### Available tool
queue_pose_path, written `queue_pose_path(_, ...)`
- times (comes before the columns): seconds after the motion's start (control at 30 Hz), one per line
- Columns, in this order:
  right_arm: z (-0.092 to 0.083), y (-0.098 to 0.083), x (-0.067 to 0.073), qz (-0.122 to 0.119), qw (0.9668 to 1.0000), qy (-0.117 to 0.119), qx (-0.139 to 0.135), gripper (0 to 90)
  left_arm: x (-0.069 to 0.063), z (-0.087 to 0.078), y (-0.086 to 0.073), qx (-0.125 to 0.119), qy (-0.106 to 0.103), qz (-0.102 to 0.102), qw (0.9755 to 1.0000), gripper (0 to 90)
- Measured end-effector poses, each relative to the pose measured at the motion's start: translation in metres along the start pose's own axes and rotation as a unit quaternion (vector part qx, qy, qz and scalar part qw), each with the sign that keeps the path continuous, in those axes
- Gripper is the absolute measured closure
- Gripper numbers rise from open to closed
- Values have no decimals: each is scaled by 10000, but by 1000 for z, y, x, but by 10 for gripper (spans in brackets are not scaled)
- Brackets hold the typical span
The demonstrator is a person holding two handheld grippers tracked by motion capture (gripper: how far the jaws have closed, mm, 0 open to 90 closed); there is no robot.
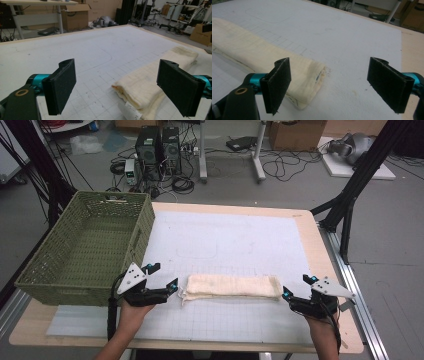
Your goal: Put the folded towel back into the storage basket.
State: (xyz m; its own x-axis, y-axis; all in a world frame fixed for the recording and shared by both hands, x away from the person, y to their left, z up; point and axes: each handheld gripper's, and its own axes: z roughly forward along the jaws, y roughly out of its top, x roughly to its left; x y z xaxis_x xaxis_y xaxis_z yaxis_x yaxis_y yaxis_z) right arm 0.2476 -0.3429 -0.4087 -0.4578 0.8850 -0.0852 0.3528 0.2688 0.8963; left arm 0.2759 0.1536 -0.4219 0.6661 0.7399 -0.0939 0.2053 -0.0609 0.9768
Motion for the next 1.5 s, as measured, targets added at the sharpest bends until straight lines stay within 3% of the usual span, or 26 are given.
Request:
queue_pose_path(0.6,0,-1,-1,120,9999,27,18,174,-3,3,-1,81,-128,40,9999,172)
queue_pose_path(0.8,1,-2,0,186,9998,74,42,173,-2,4,0,62,-184,-63,9998,172)
queue_pose_path(1.5,1,-3,-2,302,9995,80,7,174,-11,10,19,192,-376,-103,9991,177)
